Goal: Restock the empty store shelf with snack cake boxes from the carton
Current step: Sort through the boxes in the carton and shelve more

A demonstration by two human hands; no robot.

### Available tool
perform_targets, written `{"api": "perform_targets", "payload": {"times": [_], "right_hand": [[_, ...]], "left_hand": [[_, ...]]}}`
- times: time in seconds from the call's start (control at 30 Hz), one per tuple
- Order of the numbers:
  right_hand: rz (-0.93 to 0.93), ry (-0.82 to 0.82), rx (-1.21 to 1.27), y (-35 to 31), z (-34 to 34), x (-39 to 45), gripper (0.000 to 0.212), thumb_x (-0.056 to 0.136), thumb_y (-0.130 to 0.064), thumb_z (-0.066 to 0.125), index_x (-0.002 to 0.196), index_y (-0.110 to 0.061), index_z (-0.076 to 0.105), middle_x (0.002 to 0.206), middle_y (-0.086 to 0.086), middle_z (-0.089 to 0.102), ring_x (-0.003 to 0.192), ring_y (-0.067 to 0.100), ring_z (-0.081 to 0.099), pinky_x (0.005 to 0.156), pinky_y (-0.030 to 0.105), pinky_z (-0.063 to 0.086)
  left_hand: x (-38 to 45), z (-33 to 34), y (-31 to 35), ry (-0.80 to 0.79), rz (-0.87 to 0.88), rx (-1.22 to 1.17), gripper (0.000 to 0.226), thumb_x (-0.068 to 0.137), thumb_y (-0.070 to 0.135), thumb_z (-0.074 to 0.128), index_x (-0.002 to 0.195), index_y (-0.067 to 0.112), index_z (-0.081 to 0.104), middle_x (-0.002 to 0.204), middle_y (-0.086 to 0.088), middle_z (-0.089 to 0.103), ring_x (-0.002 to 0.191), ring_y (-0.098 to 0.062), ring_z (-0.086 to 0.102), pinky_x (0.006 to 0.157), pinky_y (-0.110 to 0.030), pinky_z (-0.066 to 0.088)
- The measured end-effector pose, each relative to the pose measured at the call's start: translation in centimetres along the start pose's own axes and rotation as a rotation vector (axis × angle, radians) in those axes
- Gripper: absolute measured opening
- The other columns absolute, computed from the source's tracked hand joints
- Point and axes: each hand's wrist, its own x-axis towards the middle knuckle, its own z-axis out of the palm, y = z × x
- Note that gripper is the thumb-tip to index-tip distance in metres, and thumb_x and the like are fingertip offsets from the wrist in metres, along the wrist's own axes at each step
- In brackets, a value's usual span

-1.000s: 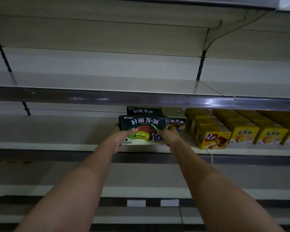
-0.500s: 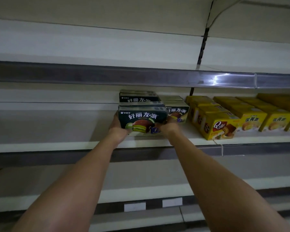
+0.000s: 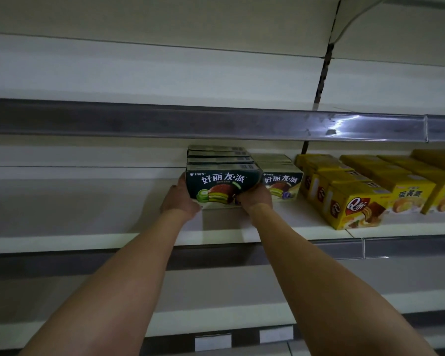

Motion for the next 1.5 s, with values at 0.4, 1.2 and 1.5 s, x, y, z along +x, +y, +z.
{"api": "perform_targets", "payload": {"times": [0.4, 1.2, 1.5], "right_hand": [[0.190, 0.192, 0.459, -0.7, 3.3, -1.0, 0.053, 0.088, -0.011, 0.058, 0.137, -0.001, 0.040, 0.134, 0.020, 0.047, 0.118, 0.037, 0.052, 0.101, 0.042, 0.045], [-0.045, -0.064, -0.494, 1.7, -8.7, -8.0, 0.044, 0.100, -0.034, 0.043, 0.139, -0.013, 0.045, 0.135, 0.012, 0.053, 0.122, 0.029, 0.052, 0.097, 0.035, 0.042], [-0.093, -0.065, -0.566, 6.7, -17.5, -13.8, 0.035, 0.100, -0.031, 0.041, 0.123, -0.008, 0.054, 0.124, 0.015, 0.060, 0.112, 0.032, 0.057, 0.092, 0.037, 0.046]], "left_hand": [[1.0, 1.0, 0.4, 0.170, -0.138, -0.195, 0.036, 0.091, 0.021, 0.061, 0.118, -0.001, 0.051, 0.120, -0.021, 0.059, 0.110, -0.035, 0.056, 0.079, -0.031, 0.042], [-6.4, -2.2, 2.4, -0.024, -0.159, -0.036, 0.031, 0.096, 0.020, 0.052, 0.122, 0.003, 0.056, 0.121, -0.019, 0.060, 0.108, -0.033, 0.056, 0.088, -0.030, 0.045], [-16.2, 1.1, 7.9, 0.071, -0.131, -0.028, 0.022, 0.094, 0.016, 0.054, 0.114, 0.008, 0.060, 0.112, -0.013, 0.063, 0.102, -0.031, 0.058, 0.084, -0.032, 0.047]]}}
